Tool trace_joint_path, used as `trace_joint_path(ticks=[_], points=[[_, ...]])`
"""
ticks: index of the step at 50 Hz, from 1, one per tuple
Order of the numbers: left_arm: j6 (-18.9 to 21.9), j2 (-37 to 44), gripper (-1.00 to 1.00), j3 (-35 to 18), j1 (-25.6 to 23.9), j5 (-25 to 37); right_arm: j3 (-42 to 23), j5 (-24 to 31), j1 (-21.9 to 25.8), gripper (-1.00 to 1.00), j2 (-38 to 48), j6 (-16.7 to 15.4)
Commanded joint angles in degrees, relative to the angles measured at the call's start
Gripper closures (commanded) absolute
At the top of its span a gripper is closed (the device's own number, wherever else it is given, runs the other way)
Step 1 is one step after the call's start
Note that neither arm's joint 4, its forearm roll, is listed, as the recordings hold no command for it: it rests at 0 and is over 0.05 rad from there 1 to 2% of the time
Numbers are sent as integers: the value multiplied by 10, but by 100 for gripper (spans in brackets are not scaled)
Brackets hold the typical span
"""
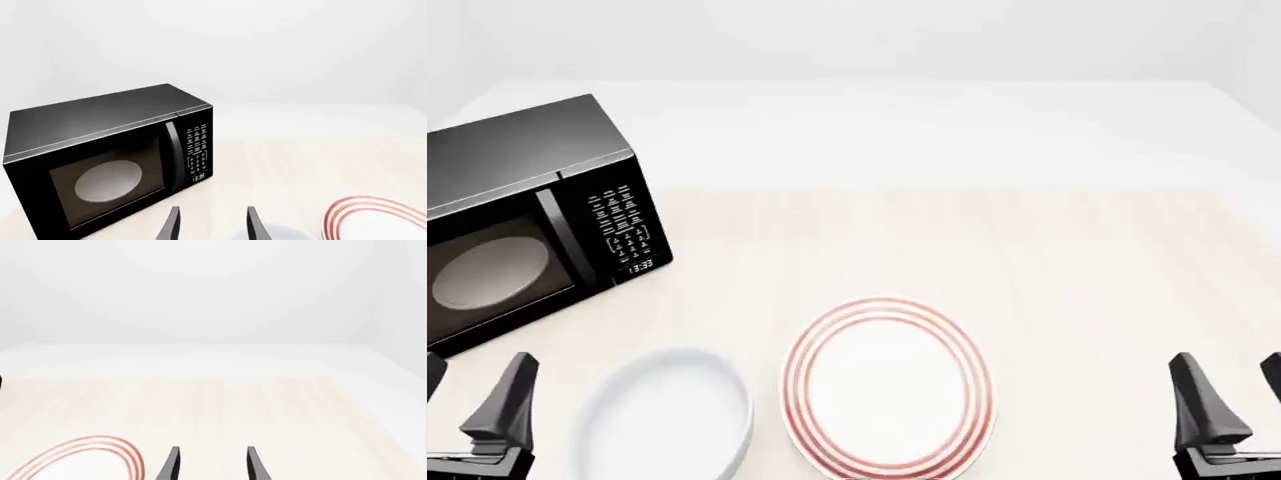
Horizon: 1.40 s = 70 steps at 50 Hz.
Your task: Open the microwave.
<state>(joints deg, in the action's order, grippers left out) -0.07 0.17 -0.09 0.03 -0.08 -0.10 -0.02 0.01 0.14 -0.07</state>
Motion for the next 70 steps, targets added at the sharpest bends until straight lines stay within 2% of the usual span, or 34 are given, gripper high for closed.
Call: trace_joint_path(ticks=[1, 14, 24, 28, 37, 46, 53, 55, 56, 62, 63, 64, 65, 67, 69, 70], points=[[-2, 4, -100, -1, 1, -3, -2, 0, 0, -100, 2, -1], [7, 9, -100, -1, 12, -2, -1, -2, 0, -100, 3, -1], [22, 67, -100, -6, 38, -27, -1, -3, 0, -100, 4, -1], [31, 87, -100, -29, 38, -28, -1, -3, 0, -100, 4, -1], [35, 209, -100, -42, 31, -138, -1, -3, 0, -100, 4, -1], [26, 260, -100, -55, 36, -175, -1, -3, 0, -100, 5, -1], [19, 346, -100, -63, 43, -239, -1, -3, 0, -100, 5, -1], [20, 351, -100, -65, 42, -240, -1, -3, 0, -100, 5, -1], [23, 388, -100, -70, 38, -258, -1, -3, 0, -100, 4, -1], [20, 430, -100, -74, 45, -290, -1, -3, 0, -100, 4, -1], [21, 455, -100, -76, 44, -309, -1, -3, 0, -100, 5, -1], [20, 489, -100, -53, 45, -365, -1, -3, 0, -100, 4, -1], [21, 492, -100, -68, 45, -352, -1, -3, 0, -100, 5, -1], [21, 527, -100, -54, 47, -400, -1, -3, 0, -100, 5, -1], [24, 499, -100, -83, 48, -346, -1, -3, 0, -100, 4, -1], [32, 521, -100, -63, 47, -392, -1, -3, 0, -100, 5, -1]])
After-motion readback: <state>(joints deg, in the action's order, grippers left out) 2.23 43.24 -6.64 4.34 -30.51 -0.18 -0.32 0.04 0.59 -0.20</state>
